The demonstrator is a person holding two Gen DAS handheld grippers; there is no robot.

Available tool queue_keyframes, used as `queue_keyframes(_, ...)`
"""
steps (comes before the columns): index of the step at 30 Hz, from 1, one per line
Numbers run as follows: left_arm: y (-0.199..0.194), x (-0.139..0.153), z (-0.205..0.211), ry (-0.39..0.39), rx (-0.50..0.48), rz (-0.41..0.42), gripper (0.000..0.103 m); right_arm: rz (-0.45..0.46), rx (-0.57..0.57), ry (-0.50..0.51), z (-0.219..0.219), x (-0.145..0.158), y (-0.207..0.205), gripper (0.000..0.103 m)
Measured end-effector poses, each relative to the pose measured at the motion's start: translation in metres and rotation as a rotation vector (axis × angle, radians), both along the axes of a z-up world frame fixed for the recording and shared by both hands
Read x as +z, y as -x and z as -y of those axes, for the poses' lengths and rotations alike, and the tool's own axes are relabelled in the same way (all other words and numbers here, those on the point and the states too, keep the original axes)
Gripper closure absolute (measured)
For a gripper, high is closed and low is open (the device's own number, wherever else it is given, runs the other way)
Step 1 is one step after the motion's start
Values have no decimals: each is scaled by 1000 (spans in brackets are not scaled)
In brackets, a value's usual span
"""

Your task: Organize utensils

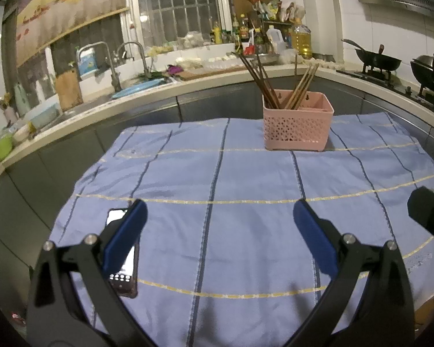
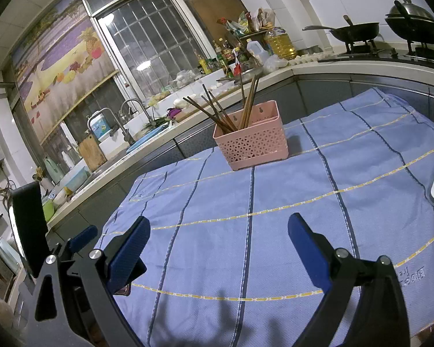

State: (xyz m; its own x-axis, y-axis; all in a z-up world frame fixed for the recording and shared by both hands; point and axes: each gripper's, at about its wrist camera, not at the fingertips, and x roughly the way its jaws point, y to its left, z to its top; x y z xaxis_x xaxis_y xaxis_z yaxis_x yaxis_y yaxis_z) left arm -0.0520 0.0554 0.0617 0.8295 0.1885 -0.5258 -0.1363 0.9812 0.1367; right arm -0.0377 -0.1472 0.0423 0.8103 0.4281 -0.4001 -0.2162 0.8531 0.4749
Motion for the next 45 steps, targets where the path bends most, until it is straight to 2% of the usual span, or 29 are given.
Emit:
queue_keyframes(13,3,9,3,-13,2,31,6,5,-5,-2,3,-3,-2,8)
queue_keyframes(26,-2,11,3,5,1,-19,6,36,-40,5,13,7,2,8)
queue_keyframes(37,2,21,13,-14,-35,19,6,56,-68,2,26,16,1,8)
queue_keyframes(45,-7,9,17,-21,-66,-29,6,35,-66,7,24,16,-1,9)
